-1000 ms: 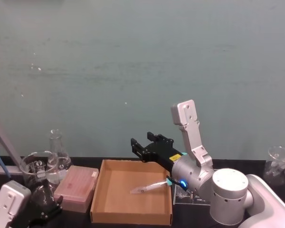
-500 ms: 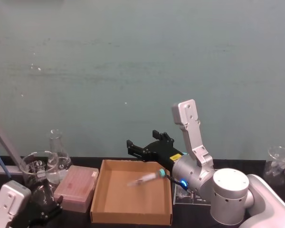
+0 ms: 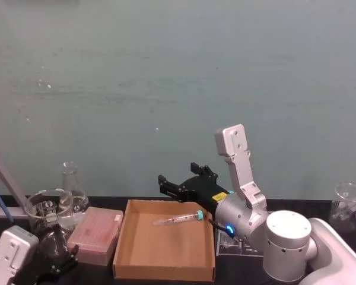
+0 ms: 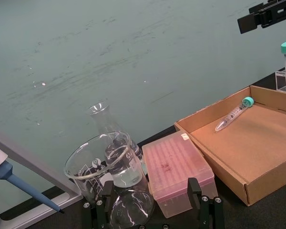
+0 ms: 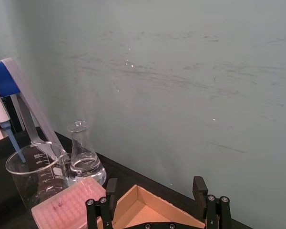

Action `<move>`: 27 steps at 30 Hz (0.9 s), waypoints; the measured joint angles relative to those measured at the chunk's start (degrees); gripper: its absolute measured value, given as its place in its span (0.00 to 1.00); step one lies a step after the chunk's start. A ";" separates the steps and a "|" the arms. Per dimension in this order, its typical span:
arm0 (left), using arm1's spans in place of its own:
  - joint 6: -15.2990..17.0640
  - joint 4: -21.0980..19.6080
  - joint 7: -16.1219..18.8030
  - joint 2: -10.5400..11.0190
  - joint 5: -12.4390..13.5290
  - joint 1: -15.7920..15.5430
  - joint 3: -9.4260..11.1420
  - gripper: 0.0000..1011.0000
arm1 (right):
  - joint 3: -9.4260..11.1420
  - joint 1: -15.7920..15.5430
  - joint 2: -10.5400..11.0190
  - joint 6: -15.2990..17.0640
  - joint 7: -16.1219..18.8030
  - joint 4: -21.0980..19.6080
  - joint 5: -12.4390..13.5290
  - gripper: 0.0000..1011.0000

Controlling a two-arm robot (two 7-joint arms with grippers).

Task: Use the right hand to move the test tube from the test tube rack into the box.

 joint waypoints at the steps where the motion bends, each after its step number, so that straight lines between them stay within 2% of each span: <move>1: 0.00 0.00 0.00 0.00 0.00 0.00 0.00 0.99 | 0.00 0.00 0.00 0.00 0.00 0.00 0.00 0.99; 21: 0.00 0.00 0.00 0.00 0.00 0.00 0.00 0.99 | 0.00 0.00 0.00 0.00 0.00 0.00 0.00 0.99; 27: 0.00 0.00 0.00 0.00 0.00 0.00 0.00 0.99 | 1.04 -0.94 0.05 -3.09 -1.50 -1.52 -1.60 0.99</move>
